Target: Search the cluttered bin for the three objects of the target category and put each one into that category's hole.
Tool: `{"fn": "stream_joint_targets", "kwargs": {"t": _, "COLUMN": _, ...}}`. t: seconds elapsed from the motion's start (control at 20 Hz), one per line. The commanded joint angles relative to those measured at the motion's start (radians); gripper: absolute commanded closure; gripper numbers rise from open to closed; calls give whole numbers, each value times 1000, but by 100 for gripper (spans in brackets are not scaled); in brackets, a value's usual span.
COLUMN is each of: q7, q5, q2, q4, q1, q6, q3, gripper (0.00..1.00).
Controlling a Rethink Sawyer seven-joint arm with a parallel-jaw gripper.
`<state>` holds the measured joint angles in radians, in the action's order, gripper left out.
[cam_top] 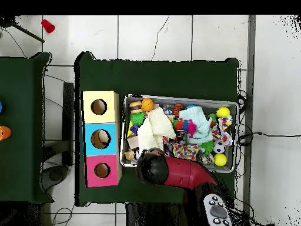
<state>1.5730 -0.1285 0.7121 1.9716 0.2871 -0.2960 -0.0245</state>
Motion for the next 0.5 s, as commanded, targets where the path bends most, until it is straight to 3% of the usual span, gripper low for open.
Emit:
{"fn": "stream_joint_targets", "kwargs": {"t": 0.05, "q7": 129, "q5": -56, "q2": -105, "q4": -17, "q1": -9, "q6": 123, "q3": 31, "gripper": 0}}
{"fn": "stream_joint_targets", "kwargs": {"t": 0.5, "q7": 133, "q5": -62, "q2": -138, "q4": 9, "q1": -8, "q6": 151, "q3": 22, "gripper": 0}}
